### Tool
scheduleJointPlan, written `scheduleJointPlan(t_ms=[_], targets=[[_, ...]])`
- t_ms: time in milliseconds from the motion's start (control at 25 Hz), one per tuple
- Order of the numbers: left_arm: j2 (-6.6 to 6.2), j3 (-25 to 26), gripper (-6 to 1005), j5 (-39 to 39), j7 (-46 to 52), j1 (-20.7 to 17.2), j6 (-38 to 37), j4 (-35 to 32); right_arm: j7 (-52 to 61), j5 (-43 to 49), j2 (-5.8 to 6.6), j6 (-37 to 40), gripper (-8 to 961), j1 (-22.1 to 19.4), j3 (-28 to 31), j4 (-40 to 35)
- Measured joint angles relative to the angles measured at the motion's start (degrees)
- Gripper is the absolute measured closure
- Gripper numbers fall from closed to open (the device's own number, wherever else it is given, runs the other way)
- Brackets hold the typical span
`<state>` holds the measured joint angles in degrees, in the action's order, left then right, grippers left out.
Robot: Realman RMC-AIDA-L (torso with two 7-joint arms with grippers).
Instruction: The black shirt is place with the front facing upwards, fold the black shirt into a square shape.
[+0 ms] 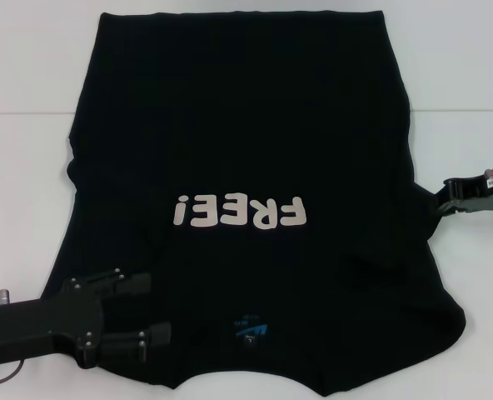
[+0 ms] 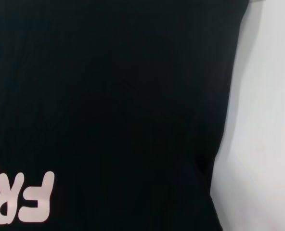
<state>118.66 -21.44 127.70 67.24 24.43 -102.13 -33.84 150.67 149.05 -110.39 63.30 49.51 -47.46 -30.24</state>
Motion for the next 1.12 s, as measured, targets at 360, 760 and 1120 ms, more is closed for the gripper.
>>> scheduleJointPlan(t_ms=[360, 760, 1120], targets=[[-0.02, -0.1, 127, 0.0, 0.0, -0.1, 0.0, 0.0, -0.5, -5.1, 0.59, 0.4, 888, -0.3, 0.1, -0.1], [-0.02, -0.1, 127, 0.0, 0.0, -0.2, 0.0, 0.0, -1.4, -12.9, -0.79, -3.3, 917, -0.3, 0.2, 0.7], [0.08, 0.0, 126, -0.1, 0.0, -0.3, 0.0, 0.0, -2.7, -18.1, -1.61, -7.1, 896, -0.2, 0.2, 3.5]])
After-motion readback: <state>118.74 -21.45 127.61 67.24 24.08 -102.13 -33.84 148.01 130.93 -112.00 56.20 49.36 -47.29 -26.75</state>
